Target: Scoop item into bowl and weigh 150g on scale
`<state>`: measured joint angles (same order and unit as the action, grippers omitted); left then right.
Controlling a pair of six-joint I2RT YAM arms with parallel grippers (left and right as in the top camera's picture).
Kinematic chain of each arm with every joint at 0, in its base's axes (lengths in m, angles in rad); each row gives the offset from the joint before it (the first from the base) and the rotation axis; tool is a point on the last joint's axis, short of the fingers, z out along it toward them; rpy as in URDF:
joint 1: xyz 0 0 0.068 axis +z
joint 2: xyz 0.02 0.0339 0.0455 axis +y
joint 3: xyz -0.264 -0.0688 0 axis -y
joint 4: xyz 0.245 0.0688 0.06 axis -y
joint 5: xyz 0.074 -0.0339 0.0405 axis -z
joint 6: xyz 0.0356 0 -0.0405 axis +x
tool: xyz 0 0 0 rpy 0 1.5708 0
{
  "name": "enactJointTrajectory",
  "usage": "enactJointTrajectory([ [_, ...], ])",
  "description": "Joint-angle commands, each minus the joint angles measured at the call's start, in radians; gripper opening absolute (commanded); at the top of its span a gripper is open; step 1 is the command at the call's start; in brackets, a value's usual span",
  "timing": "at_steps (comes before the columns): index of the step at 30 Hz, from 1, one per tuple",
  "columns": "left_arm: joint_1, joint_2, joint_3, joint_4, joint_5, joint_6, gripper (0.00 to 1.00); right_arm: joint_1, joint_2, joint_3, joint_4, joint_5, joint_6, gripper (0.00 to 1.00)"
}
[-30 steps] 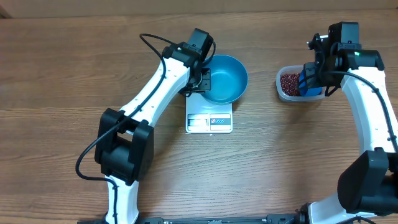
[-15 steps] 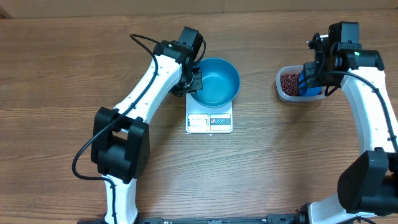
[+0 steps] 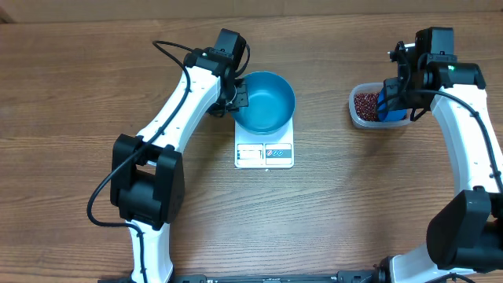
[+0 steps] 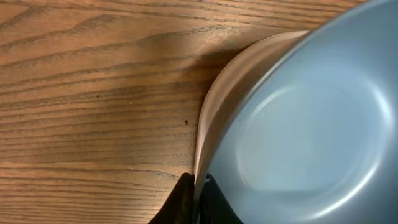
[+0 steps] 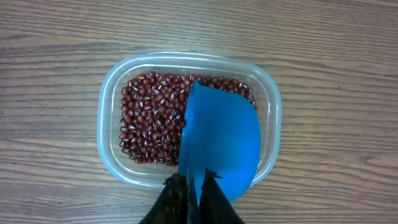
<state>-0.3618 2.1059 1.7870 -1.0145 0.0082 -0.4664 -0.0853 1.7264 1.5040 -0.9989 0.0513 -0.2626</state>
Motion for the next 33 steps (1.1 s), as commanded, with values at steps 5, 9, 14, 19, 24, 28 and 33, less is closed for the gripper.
enactJointTrajectory([
  [5,0.0,0.013,0.014,-0.014,0.04,-0.006,0.06,-0.002,-0.007,0.007,0.005,-0.009,0.003,0.09],
  [9,0.0,0.013,0.014,-0.035,0.04,-0.005,0.07,-0.002,-0.007,0.007,0.005,-0.009,0.003,0.09],
  [14,0.0,0.013,0.014,-0.035,0.04,-0.005,0.11,-0.002,-0.007,0.007,0.005,-0.009,0.003,0.09],
  [19,0.0,0.013,0.014,-0.033,0.04,-0.005,0.35,-0.002,-0.007,0.007,0.006,-0.009,0.003,0.09],
  [24,0.0,0.013,0.014,-0.032,0.041,-0.005,0.72,-0.002,-0.007,0.007,0.006,-0.008,0.003,0.1],
  [28,0.013,0.001,0.081,-0.058,0.04,0.01,0.82,-0.002,-0.007,0.007,0.009,-0.008,0.003,0.14],
  [33,0.03,-0.014,0.346,-0.146,0.04,0.04,0.86,-0.002,-0.007,0.007,0.009,-0.008,0.003,0.15],
])
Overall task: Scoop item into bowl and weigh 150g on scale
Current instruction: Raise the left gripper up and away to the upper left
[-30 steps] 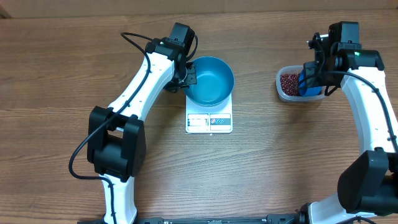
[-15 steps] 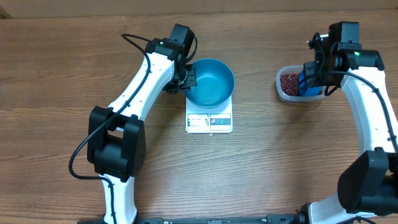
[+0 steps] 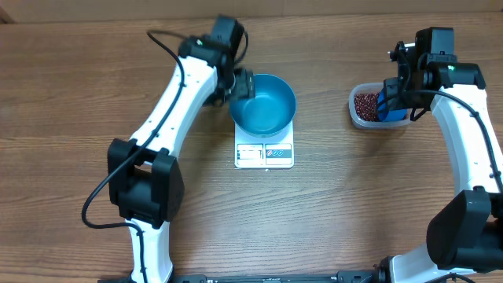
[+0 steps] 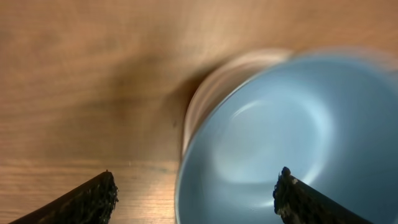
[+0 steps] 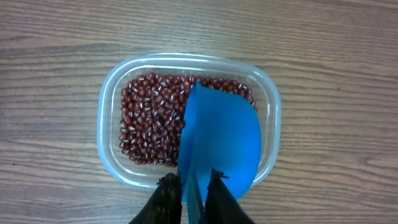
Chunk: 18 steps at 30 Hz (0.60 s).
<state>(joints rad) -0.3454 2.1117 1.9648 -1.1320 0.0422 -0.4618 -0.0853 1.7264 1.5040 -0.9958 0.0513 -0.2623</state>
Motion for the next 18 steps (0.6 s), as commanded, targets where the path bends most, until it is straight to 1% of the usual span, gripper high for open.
enactJointTrajectory([
  [1,0.013,-0.019,0.209,-0.047,0.005,0.043,0.86,-0.002,-0.007,0.007,0.005,-0.008,0.003,0.15],
  [3,0.013,-0.019,0.309,-0.092,-0.011,0.071,0.89,-0.002,-0.007,0.007,0.003,-0.008,0.003,0.15],
  [4,0.016,-0.019,0.354,-0.117,-0.039,0.073,0.93,-0.002,-0.007,0.007,0.001,-0.008,0.003,0.15],
  [8,0.048,-0.019,0.443,-0.167,-0.122,0.073,1.0,-0.002,-0.007,0.007,-0.002,-0.008,0.003,0.16],
  [9,0.061,-0.019,0.447,-0.172,-0.13,0.073,1.0,-0.002,-0.007,0.007,-0.002,-0.008,0.003,0.17],
  [11,0.094,-0.019,0.446,-0.181,-0.127,0.073,1.0,-0.002,-0.007,0.007,-0.006,-0.008,0.003,0.23],
  [13,0.124,-0.019,0.444,-0.199,-0.128,0.073,1.0,-0.002,-0.007,0.006,-0.016,-0.008,0.003,0.26],
  [18,0.174,-0.019,0.444,-0.245,-0.128,0.073,1.0,-0.002,-0.007,-0.001,-0.033,0.0,0.004,0.28],
])
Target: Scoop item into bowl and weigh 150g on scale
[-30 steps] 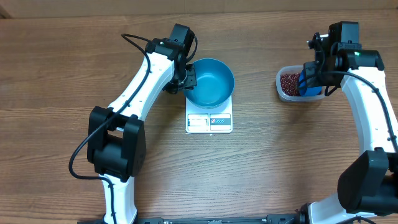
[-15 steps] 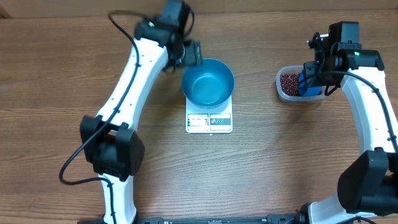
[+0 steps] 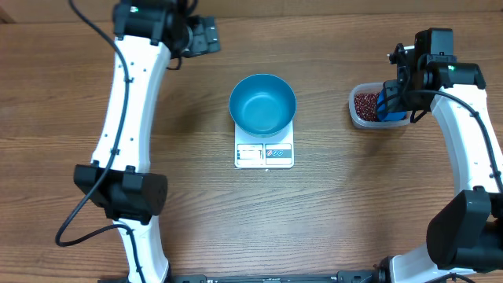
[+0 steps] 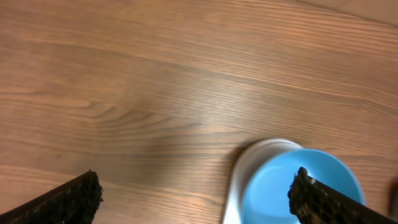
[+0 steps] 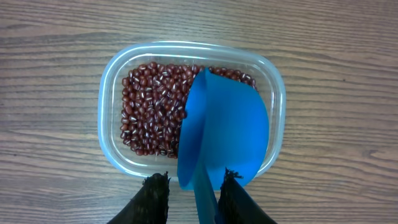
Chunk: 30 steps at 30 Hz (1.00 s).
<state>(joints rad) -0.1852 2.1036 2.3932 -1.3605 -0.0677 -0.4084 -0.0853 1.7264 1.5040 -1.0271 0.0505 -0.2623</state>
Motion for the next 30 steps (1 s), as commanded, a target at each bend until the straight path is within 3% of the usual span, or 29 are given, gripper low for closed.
enactJointTrajectory([
  [1,0.017,-0.011,0.016,-0.021,-0.018,0.02,1.0,-0.002,-0.007,-0.005,0.0,0.013,0.004,0.28],
  [12,0.021,-0.011,0.016,-0.022,-0.018,0.02,1.0,-0.003,-0.006,-0.006,0.011,0.063,0.181,0.27],
  [20,0.021,-0.011,0.016,-0.022,-0.018,0.019,1.0,-0.003,-0.005,-0.006,0.054,0.006,0.222,0.28],
  [22,0.021,-0.011,0.016,-0.022,-0.018,0.019,1.0,-0.003,0.001,-0.006,0.055,0.007,0.222,0.2],
  [29,0.021,-0.011,0.016,-0.022,-0.018,0.019,1.0,-0.003,0.046,-0.006,0.043,0.008,0.222,0.18],
  [30,0.021,-0.011,0.016,-0.022,-0.018,0.019,1.0,-0.003,0.051,-0.006,0.045,0.008,0.222,0.13],
])
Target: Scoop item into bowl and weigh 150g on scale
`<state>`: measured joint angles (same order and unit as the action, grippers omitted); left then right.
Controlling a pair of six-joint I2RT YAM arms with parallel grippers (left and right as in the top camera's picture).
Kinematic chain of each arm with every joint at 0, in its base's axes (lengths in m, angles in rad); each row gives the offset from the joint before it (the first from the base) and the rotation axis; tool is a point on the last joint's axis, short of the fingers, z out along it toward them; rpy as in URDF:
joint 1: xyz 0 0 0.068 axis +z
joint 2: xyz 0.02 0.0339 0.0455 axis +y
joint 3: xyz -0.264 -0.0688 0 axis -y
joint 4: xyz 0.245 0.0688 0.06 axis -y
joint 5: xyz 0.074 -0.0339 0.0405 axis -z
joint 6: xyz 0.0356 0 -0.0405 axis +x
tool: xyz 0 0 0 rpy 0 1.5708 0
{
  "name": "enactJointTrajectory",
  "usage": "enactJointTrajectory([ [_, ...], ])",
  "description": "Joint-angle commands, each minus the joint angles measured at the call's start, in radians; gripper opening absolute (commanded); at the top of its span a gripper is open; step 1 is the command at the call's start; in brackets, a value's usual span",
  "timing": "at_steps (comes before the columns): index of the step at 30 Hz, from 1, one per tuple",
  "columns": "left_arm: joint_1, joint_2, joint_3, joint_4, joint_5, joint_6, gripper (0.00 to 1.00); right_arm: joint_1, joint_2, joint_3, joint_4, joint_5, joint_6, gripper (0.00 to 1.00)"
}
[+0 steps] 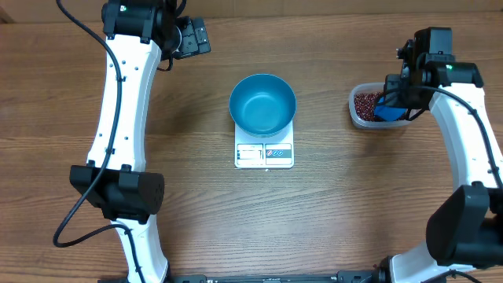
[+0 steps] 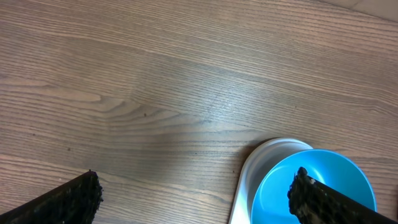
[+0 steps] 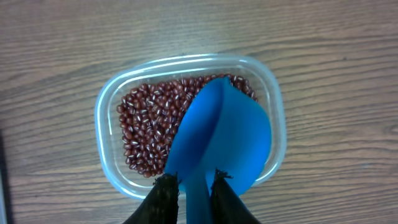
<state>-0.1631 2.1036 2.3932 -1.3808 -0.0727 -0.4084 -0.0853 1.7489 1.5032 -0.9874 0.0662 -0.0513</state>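
An empty blue bowl (image 1: 262,104) sits on the white scale (image 1: 264,154) at the table's middle; the left wrist view shows the bowl (image 2: 311,186) low at the right. My left gripper (image 1: 191,36) hangs open far back left of it, its fingers (image 2: 65,200) wide apart over bare wood. At the right, a clear tub (image 1: 362,118) holds red beans (image 3: 149,127). My right gripper (image 3: 193,190) is shut on the handle of a blue scoop (image 3: 230,134), which stands tilted in the tub's right half.
The scale's display (image 1: 251,153) faces the front edge. Bare wooden table (image 1: 354,204) lies around the scale and tub. The left arm's cable (image 1: 86,212) loops down at the left side.
My right gripper's jaws have closed in on the scoop handle, and the scoop now sits turned and tilted in the tub. The left gripper stays open and has hardly shifted.
My left gripper was shut on the bowl's rim on the scale, then open beside it, then far back left. My right gripper was shut on the scoop in the tub, then its jaws stood wider, and now they pinch the handle again.
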Motion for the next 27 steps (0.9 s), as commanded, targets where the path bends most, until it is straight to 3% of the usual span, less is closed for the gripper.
enactJointTrajectory([
  [1,-0.001,-0.011,0.016,-0.002,-0.013,0.019,0.99,-0.003,0.031,-0.005,0.006,-0.008,0.011,0.09],
  [15,-0.001,-0.011,0.016,-0.002,-0.013,0.019,1.0,-0.003,0.03,-0.002,0.014,0.03,0.01,0.04],
  [23,-0.001,-0.011,0.016,-0.002,-0.013,0.019,1.0,-0.003,0.028,0.205,-0.134,0.018,-0.141,0.04],
  [27,-0.001,-0.011,0.016,-0.002,-0.013,0.019,0.99,-0.003,0.028,0.311,-0.236,0.018,-0.142,0.04],
])
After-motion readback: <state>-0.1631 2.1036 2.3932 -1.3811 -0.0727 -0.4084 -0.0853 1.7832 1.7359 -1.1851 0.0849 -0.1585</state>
